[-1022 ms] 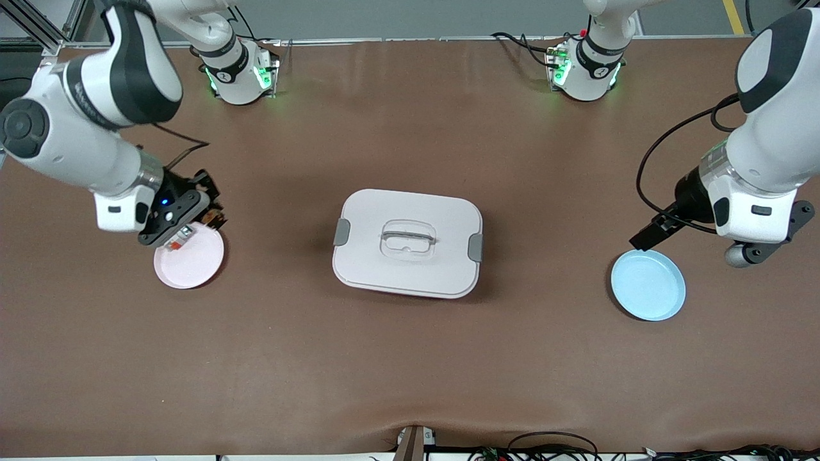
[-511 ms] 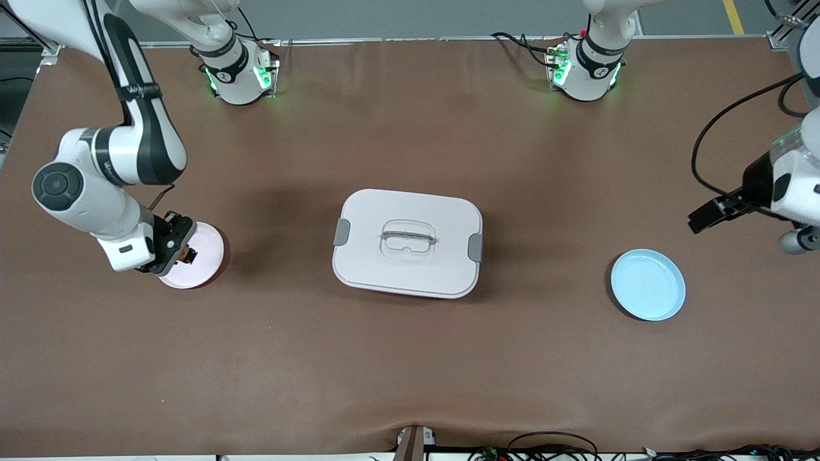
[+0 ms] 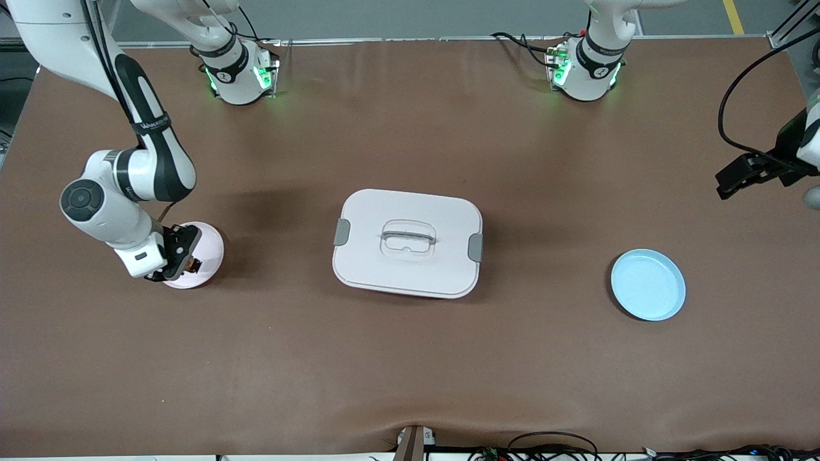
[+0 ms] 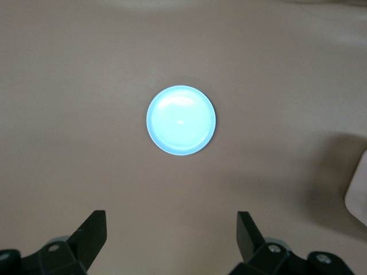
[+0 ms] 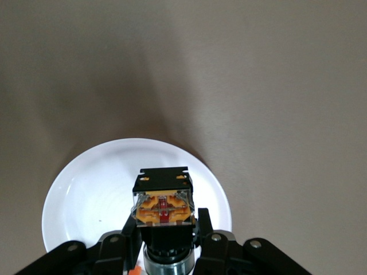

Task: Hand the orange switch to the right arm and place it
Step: 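Lower the switch onto the white plate with the right gripper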

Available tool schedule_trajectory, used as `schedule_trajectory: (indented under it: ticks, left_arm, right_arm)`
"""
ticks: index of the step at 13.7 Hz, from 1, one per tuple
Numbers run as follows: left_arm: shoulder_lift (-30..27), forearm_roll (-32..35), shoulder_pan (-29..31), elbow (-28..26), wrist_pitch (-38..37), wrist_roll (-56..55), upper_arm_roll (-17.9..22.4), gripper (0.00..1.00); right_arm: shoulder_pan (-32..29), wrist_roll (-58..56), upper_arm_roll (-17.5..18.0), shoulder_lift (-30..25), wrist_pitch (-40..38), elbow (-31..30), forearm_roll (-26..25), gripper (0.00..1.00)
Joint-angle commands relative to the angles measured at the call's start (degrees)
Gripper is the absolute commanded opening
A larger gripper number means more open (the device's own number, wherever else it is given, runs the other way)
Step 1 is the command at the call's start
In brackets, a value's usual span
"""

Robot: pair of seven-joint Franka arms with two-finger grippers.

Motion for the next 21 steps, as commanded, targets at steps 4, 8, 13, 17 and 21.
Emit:
schedule_trajectory:
  ticks: [4,8,13,17,21]
  left_arm:
    - [-5.3,-2.7,-2.4,-5.5,0.2,2.4,3.1,1.0]
    - [-5.3,-3.6,-0.4,-5.5,-1.4,1.4,-1.0,1.0]
    - [-6.2,-3.6,1.6,-5.5,-2.1,1.9,-4.2,1.0]
    - [-6.7,-6.3,9.4,-5.2,-2.0,2.4,-9.9,1.0]
    - [-6.7,-6.3,9.1,-5.2,-2.0,2.4,-10.4,1.0]
  right_arm:
    - [-2.9,-0.7,1.0,-0.6,2.1,-4.3,-5.1,0.0]
    - [-2.9,-0.8,1.0,0.1,6.3,-6.8,-6.7,0.0]
    - [-2.7,-2.0,1.0,1.1,6.9,-7.9,-7.8,0.0]
    - [-2.8,-2.0,1.0,1.7,7.1,-8.4,-7.8,0.05]
    - [-2.7,-2.0,1.0,2.1,7.7,-8.4,-7.9,0.09]
